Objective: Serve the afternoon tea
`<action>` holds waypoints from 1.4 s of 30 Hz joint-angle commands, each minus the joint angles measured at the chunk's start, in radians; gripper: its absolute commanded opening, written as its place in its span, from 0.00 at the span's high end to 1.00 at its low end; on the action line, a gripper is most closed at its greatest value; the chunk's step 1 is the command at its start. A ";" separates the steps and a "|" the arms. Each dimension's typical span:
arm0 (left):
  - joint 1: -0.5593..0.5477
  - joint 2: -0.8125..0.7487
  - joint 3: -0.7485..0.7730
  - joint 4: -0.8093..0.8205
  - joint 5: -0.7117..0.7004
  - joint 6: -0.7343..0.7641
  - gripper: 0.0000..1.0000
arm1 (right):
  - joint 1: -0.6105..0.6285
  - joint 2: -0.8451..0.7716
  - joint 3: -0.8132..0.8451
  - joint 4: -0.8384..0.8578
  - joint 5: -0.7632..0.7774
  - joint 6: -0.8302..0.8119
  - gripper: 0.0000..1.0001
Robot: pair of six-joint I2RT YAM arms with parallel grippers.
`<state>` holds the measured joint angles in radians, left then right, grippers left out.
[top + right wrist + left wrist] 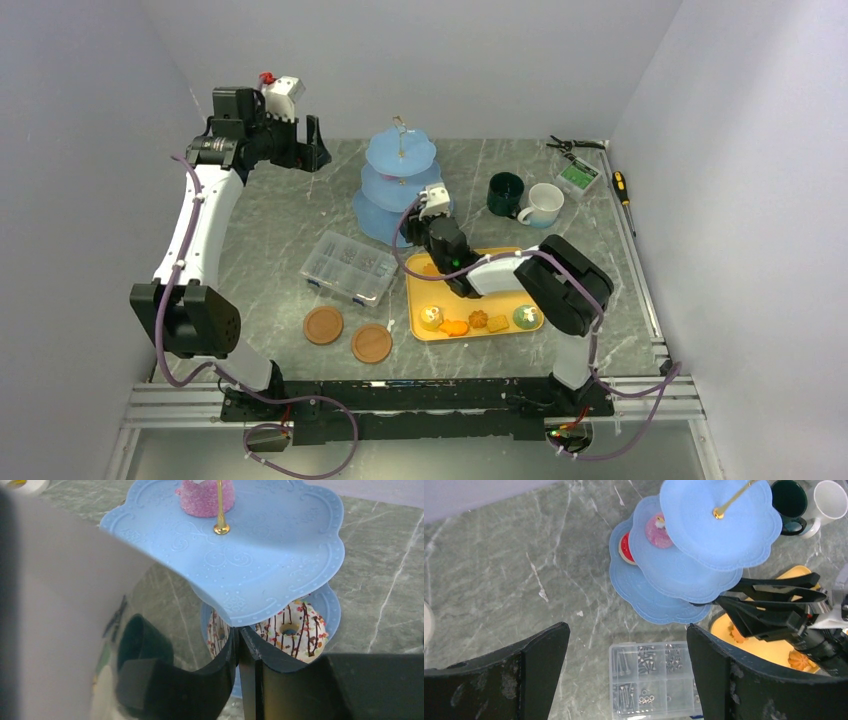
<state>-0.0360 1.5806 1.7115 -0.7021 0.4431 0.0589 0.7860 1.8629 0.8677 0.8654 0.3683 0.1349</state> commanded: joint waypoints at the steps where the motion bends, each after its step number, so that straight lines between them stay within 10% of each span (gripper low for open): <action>1: 0.005 -0.040 -0.010 0.001 0.036 -0.009 0.07 | -0.010 0.034 0.067 0.120 0.008 0.001 0.53; 15: 0.005 -0.044 -0.010 0.032 0.098 -0.016 0.07 | 0.017 -0.051 -0.067 0.165 -0.008 0.018 0.32; 27: 0.004 0.133 0.101 0.096 0.734 0.142 0.07 | 0.048 -0.391 -0.305 0.093 -0.135 0.091 0.32; 42: -0.078 0.544 0.304 0.720 0.965 -0.231 0.17 | 0.059 -0.698 -0.390 -0.145 -0.209 0.083 0.35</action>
<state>-0.0765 2.0964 1.9274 -0.2199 1.3075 -0.0437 0.8410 1.2366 0.4835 0.7609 0.1738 0.2199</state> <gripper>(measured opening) 0.835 0.655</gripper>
